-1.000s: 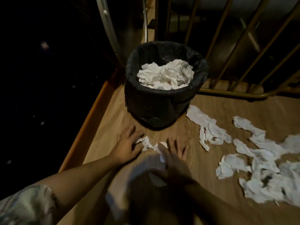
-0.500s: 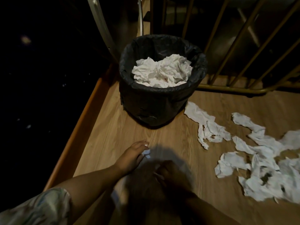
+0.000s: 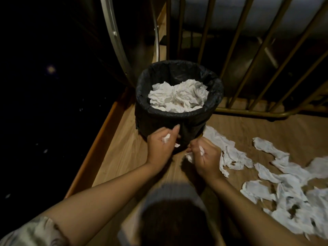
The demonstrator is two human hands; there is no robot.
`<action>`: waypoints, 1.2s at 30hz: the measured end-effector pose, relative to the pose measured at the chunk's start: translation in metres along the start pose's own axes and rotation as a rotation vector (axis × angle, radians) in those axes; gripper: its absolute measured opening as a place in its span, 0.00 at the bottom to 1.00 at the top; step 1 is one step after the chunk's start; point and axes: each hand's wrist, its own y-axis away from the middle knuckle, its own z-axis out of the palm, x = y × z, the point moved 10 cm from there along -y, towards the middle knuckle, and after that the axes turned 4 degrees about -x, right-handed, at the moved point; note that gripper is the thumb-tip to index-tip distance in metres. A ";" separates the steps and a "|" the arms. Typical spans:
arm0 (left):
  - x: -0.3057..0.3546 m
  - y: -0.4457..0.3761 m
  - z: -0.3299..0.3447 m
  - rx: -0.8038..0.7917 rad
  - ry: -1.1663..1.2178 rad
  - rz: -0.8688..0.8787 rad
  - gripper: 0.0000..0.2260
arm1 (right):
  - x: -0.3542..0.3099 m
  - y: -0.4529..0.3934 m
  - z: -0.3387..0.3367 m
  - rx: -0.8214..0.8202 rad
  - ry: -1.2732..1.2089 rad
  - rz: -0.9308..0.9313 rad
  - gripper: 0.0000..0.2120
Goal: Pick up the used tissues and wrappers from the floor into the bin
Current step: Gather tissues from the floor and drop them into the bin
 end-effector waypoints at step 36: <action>0.120 -0.113 0.084 -0.391 -0.596 0.293 0.28 | -0.010 -0.148 -0.085 -0.678 0.811 -0.080 0.35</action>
